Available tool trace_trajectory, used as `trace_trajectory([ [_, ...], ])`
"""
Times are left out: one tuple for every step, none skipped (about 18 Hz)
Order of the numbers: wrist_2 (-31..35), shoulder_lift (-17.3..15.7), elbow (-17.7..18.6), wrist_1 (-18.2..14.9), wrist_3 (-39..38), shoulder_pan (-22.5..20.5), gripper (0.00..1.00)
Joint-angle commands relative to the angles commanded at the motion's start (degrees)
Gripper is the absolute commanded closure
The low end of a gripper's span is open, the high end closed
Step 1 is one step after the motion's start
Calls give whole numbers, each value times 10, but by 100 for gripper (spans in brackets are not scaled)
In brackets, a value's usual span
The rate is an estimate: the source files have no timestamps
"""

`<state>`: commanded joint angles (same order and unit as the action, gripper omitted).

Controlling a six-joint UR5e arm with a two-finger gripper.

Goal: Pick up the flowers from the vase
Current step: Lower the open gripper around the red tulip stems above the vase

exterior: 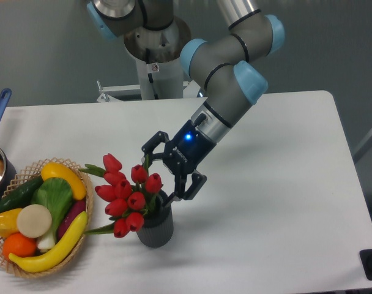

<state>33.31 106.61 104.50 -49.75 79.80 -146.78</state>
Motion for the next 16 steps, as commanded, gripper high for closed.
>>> trace_trajectory([
  [0, 3, -2, 1, 0, 3, 0],
  [-3, 7, -6, 1, -1, 5, 0],
  [-4, 10, -9, 0, -1, 6, 0],
  [-4, 15, -10, 1, -1, 8, 0],
  [-8, 18, -13, 1, -1, 9, 0],
  [-12, 18, -15, 1, -1, 9, 1],
  [-18, 19, -18, 0, -1, 9, 7],
  [-20, 19, -19, 1, -1, 9, 12],
  [-20, 20, -19, 1, -1, 9, 16],
  [-21, 21, -20, 1, -1, 9, 21],
  [-21, 21, -20, 0, -1, 9, 26],
  [-22, 21, -19, 1, -1, 8, 31],
  [-22, 21, -19, 1, -1, 8, 34],
  [-22, 21, -19, 0, -1, 6, 36],
  [-22, 21, -19, 0, -2, 6, 38],
  [-22, 21, -19, 0, -2, 5, 44],
])
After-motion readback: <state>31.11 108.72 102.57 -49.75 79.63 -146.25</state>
